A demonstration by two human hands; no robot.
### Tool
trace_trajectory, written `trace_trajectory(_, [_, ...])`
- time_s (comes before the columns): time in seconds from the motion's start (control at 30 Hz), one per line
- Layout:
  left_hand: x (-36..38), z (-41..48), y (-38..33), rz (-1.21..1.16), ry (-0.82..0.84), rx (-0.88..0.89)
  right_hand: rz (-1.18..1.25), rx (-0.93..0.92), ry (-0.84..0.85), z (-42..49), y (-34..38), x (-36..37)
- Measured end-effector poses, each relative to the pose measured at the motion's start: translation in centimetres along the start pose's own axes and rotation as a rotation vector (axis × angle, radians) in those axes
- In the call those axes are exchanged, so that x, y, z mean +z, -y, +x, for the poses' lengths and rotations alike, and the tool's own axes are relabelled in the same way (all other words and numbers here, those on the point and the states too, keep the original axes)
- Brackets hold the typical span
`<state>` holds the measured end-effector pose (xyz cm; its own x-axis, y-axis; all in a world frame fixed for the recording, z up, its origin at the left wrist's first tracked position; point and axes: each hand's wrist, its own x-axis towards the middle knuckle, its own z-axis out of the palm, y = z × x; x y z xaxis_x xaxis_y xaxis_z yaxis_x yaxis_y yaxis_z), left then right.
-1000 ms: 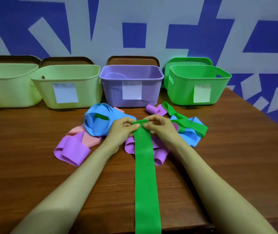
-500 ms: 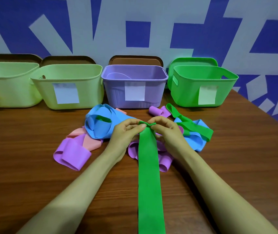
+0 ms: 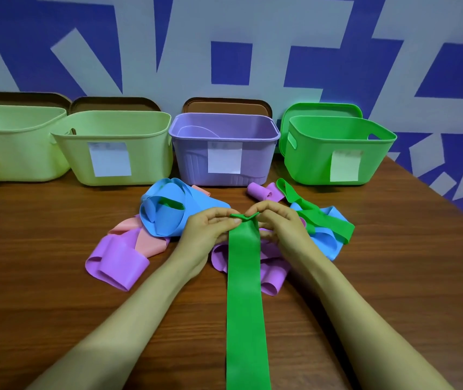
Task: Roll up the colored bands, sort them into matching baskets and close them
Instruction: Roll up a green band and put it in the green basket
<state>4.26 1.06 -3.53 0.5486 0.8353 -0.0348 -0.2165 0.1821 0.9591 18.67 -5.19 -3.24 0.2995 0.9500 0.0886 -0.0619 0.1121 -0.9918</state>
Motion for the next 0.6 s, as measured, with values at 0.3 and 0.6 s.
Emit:
trace_trajectory(0.3, [-0.34, 0.04, -0.14, 0.018, 0.048, -0.020, -0.033, -0.055, -0.020, -0.24, -0.15, -0.03])
trace_trajectory(0.6, [-0.11, -0.22, 0.21, 0.020, -0.040, 0.059, -0.002, -0.086, 0.027, -0.61, -0.04, -0.24])
